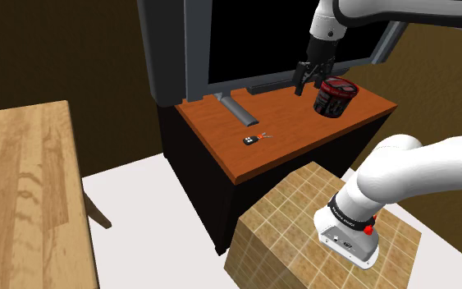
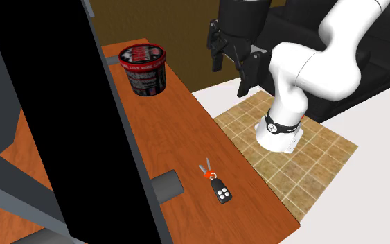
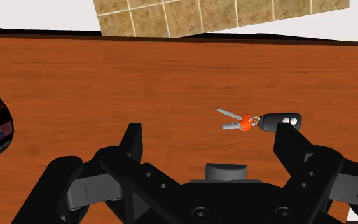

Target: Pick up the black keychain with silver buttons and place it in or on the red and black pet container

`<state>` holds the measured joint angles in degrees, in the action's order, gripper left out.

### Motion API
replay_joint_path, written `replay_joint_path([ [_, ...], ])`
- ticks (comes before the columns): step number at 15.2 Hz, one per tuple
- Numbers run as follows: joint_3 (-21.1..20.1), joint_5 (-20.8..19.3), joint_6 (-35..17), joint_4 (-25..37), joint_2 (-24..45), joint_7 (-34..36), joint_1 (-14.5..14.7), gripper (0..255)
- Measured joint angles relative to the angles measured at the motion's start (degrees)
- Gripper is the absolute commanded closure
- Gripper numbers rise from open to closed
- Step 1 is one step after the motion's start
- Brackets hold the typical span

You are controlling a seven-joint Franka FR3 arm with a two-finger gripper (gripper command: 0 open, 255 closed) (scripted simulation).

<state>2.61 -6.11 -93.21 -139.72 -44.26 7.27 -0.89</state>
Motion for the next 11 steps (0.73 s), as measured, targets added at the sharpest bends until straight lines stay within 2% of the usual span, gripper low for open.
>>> replay_joint_path([
  [2, -0.4, 0.4, -0.9, -0.8, 0.1, 1.1, -0.1, 0],
  [4, -2.0, 1.9, -3.5, -2.6, 0.8, 5.1, -0.3, 0],
  [11, -8.3, 7.6, -17.0, -9.4, 6.5, 21.3, -1.2, 0],
])
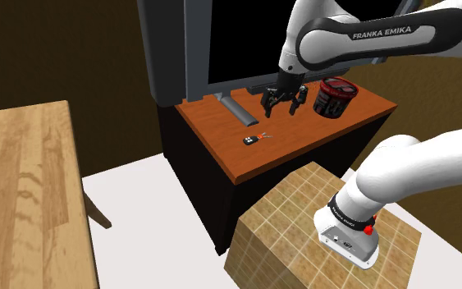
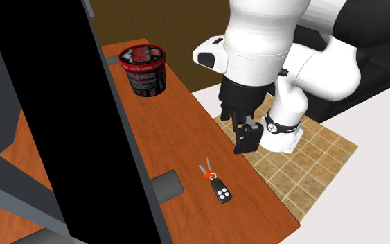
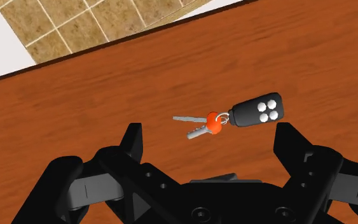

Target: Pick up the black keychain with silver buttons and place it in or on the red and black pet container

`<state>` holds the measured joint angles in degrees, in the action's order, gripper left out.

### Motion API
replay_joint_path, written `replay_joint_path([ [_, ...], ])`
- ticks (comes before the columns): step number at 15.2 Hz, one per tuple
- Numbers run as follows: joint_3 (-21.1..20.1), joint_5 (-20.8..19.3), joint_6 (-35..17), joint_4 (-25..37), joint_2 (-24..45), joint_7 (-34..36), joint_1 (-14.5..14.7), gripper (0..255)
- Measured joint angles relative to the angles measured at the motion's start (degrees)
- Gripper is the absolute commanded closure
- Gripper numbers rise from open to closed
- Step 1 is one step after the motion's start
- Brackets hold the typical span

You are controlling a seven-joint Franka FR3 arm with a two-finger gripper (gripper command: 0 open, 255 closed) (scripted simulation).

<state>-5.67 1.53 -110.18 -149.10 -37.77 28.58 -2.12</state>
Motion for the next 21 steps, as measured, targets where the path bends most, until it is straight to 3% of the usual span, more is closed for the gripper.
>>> replay_joint_path([
  [8, -7.8, 4.5, -16.8, -1.6, 13.2, 18.6, -1.2, 0],
  [15, -9.0, 4.4, -23.9, -3.5, 18.3, 20.6, -1.7, 0],
  [21, -9.1, 4.3, -25.3, -3.9, 19.2, 20.7, -1.8, 0],
])
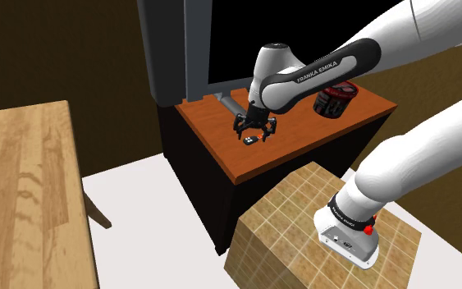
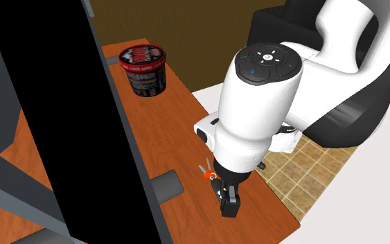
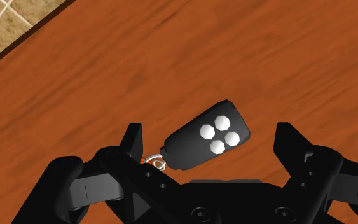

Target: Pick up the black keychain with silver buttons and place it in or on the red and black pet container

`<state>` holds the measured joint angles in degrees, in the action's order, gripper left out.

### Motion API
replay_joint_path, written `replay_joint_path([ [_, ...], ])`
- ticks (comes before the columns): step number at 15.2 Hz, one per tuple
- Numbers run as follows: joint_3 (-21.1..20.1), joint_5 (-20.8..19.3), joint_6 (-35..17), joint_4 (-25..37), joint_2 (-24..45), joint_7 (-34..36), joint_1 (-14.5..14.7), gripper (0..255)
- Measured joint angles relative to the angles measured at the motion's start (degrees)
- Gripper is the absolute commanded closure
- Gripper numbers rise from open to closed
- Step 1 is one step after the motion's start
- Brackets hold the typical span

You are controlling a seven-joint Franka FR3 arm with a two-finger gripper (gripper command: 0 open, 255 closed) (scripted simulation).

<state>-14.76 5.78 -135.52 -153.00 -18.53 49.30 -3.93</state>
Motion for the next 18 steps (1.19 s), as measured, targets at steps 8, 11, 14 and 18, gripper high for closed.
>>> replay_joint_path([
  [8, 0.0, 0.0, 0.0, 0.0, 0.0, 0.0, 0.0, 255],
  [11, 0.0, 0.0, 0.0, 0.0, 0.0, 0.0, 0.0, 255],
  [14, 0.1, 0.1, 1.1, 0.3, -0.7, -0.1, 0.0, 255],
  [18, 0.5, 0.3, 4.8, 1.8, -3.0, -0.4, 0.2, 255],
])
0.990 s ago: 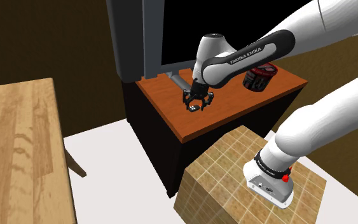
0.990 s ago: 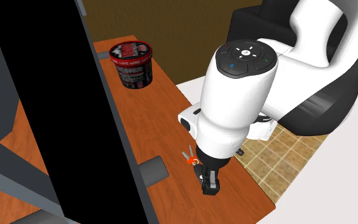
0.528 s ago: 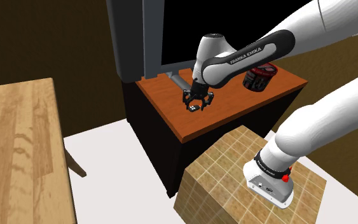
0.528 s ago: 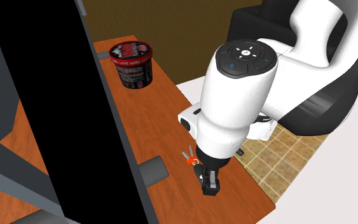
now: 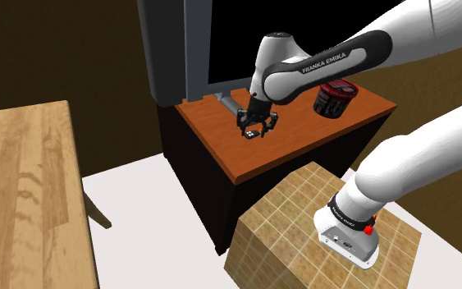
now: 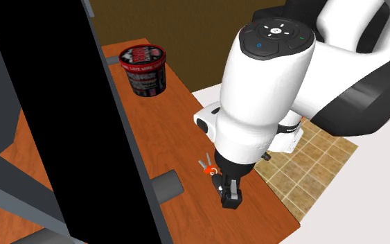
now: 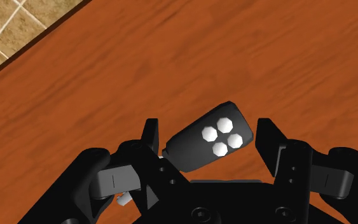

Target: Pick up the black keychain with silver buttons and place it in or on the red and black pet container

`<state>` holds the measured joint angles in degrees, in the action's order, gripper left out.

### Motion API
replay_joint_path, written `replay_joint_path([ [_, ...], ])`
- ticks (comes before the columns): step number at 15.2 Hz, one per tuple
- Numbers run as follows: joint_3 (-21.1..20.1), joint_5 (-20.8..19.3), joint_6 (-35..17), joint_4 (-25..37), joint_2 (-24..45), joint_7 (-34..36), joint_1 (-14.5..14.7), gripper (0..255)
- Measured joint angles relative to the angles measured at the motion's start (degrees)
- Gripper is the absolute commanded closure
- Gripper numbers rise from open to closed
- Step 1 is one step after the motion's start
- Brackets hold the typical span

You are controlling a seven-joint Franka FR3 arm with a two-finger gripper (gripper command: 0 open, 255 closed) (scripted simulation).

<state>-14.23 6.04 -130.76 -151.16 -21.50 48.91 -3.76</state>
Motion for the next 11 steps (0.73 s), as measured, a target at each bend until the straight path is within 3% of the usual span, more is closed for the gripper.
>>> replay_joint_path([
  [11, 0.9, 0.1, 9.9, 5.1, -4.8, -0.3, 0.2, 255],
])
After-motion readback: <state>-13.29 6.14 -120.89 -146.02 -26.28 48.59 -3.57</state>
